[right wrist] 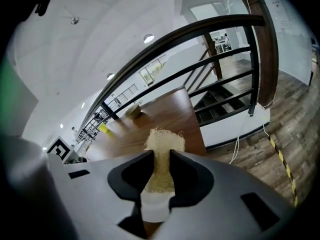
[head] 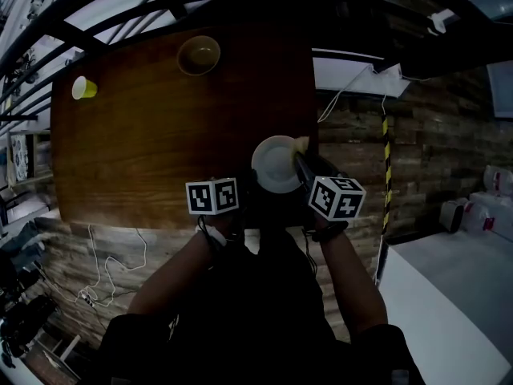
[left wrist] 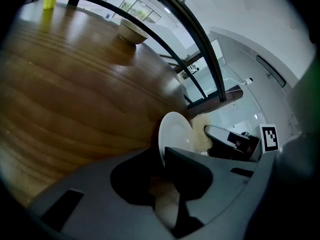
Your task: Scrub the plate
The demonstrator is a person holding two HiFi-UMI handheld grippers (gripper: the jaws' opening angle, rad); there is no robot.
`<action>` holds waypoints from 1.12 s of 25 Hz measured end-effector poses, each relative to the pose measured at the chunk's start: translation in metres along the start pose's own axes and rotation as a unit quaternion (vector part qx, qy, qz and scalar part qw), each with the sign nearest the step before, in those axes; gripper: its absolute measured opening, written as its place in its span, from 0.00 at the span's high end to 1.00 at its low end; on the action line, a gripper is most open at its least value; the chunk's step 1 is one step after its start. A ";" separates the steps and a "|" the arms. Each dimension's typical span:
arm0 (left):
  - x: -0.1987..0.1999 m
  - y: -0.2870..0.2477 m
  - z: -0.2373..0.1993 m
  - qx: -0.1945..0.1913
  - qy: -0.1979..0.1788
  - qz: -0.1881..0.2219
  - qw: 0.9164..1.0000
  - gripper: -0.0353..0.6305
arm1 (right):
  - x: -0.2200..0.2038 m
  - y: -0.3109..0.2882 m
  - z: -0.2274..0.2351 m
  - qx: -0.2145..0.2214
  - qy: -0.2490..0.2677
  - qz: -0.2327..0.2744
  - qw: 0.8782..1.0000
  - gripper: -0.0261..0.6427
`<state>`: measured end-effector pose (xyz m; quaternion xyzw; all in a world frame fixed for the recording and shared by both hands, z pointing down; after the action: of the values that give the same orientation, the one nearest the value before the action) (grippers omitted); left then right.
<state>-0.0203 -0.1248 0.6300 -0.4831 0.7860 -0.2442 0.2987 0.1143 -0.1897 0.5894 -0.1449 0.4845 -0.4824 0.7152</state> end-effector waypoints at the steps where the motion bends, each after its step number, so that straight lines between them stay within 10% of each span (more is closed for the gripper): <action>1: 0.000 0.000 0.000 0.000 0.001 0.002 1.000 0.84 | 0.000 0.002 0.003 -0.003 -0.001 0.002 1.000 0.80; 19: -0.001 0.002 0.001 -0.010 -0.001 0.021 1.000 0.84 | -0.021 -0.031 -0.085 0.086 0.028 -0.044 0.995 0.80; 28: 0.000 0.004 -0.005 -0.017 0.018 0.041 0.999 0.85 | -0.031 -0.047 -0.089 0.128 -0.038 -0.070 0.989 0.80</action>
<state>-0.0258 -0.1226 0.6306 -0.4513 0.8141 -0.2273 0.2860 0.0124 -0.1643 0.5952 -0.1036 0.3798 -0.5839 0.7100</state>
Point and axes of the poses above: the fingertips, and each gripper's own axes: y backward along the fingers, z to its right, x out of its top, the point moved 2 cm from there along y, backward along the fingers, and after that the axes turned 1 degree about -x, right-handed, at the moved point
